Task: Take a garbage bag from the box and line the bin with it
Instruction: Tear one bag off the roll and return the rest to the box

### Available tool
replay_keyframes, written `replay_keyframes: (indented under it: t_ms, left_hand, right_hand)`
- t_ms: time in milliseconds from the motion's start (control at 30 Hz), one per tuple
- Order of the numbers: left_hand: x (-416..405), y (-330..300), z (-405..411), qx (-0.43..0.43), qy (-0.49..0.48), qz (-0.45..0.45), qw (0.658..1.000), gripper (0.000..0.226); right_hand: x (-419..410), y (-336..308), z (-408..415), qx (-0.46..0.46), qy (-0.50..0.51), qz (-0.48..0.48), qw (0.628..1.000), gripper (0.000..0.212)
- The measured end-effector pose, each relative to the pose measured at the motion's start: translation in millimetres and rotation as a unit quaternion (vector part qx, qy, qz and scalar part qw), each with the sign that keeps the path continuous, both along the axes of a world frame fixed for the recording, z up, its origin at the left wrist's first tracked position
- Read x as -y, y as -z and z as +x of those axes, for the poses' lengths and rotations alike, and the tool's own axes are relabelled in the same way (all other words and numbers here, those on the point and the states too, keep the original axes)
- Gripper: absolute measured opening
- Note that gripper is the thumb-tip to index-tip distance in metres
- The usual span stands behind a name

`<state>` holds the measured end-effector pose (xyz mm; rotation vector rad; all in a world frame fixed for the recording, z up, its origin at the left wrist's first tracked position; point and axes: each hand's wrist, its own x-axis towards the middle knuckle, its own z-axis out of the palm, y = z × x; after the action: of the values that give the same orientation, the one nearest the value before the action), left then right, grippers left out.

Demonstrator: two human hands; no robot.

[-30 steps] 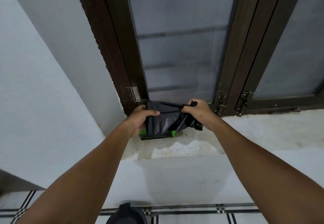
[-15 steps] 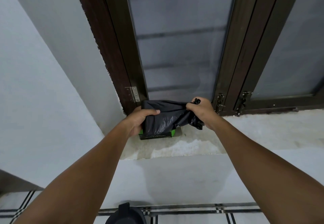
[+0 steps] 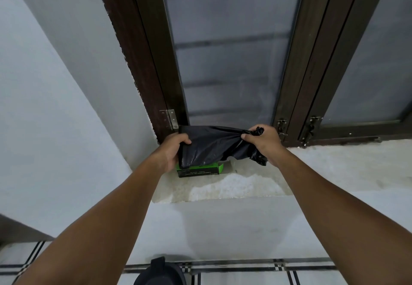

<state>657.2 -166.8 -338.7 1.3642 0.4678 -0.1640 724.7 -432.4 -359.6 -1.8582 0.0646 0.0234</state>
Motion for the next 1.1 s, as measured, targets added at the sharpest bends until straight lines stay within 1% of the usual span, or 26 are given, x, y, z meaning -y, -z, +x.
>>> replay_keyframes:
  t_ms: [67, 167, 267, 367, 400, 433, 500, 600, 633, 700, 767, 833, 933, 1000, 1067, 1100]
  left_hand:
    - [-1, 2, 1, 0.012, -0.011, 0.014, 1.0, 0.028]
    - [-2, 6, 2, 0.024, -0.02, 0.026, 0.999, 0.04]
    - [-2, 9, 2, 0.022, -0.027, 0.041, 0.999, 0.048]
    - [-1, 10, 3, 0.01, -0.039, 0.042, 0.998, 0.047]
    - [0, 11, 3, 0.007, -0.041, 0.035, 0.999, 0.046]
    - [0, 12, 4, 0.005, -0.041, 0.027, 0.999, 0.047]
    - [1, 14, 4, 0.007, -0.031, 0.011, 0.999, 0.046]
    - [4, 13, 4, 0.006, -0.005, 0.006, 1.0, 0.042]
    - [5, 12, 4, 0.004, 0.002, -0.001, 1.0, 0.04]
    - [4, 10, 3, -0.015, 0.01, -0.03, 0.999, 0.035]
    - [3, 8, 1, -0.02, 0.019, -0.056, 0.998, 0.032]
    - [0, 11, 1, -0.011, 0.027, -0.068, 0.997, 0.036]
    - [-4, 13, 2, -0.015, 0.029, -0.062, 0.998, 0.04]
    - [-3, 14, 3, -0.019, 0.026, -0.046, 0.998, 0.039]
    - [2, 13, 5, -0.006, 0.001, -0.016, 1.0, 0.037]
    - [4, 14, 7, 0.0, -0.017, -0.002, 1.0, 0.042]
  right_hand:
    - [2, 2, 0, -0.001, 0.0, -0.002, 1.0, 0.016]
    - [5, 4, 1, -0.008, -0.002, 0.0, 1.0, 0.012]
    - [6, 5, 1, -0.017, -0.021, -0.021, 0.999, 0.003]
    - [3, 2, -1, -0.029, -0.033, -0.052, 0.998, 0.015]
    - [2, 0, -2, -0.04, -0.026, -0.04, 0.998, 0.019]
    - [0, -2, -3, -0.058, -0.01, -0.008, 0.998, 0.02]
    - [-4, -8, -2, -0.103, 0.025, 0.083, 0.991, 0.016]
    - [-6, -14, -3, -0.151, 0.044, 0.241, 0.958, 0.005]
    - [-6, -16, -4, -0.159, 0.048, 0.28, 0.946, 0.006]
    - [-5, -18, -3, -0.165, 0.057, 0.319, 0.932, 0.012]
    - [-5, -19, -1, -0.16, 0.069, 0.317, 0.932, 0.017]
    - [-5, -19, 0, -0.156, 0.077, 0.295, 0.94, 0.018]
    - [-4, -18, -2, -0.142, 0.07, 0.226, 0.961, 0.015]
    - [-6, -18, -4, -0.137, 0.036, 0.187, 0.972, 0.01]
    - [-9, -18, -8, -0.162, -0.011, 0.195, 0.967, 0.011]
    - [-11, -19, -10, -0.177, -0.035, 0.207, 0.961, 0.014]
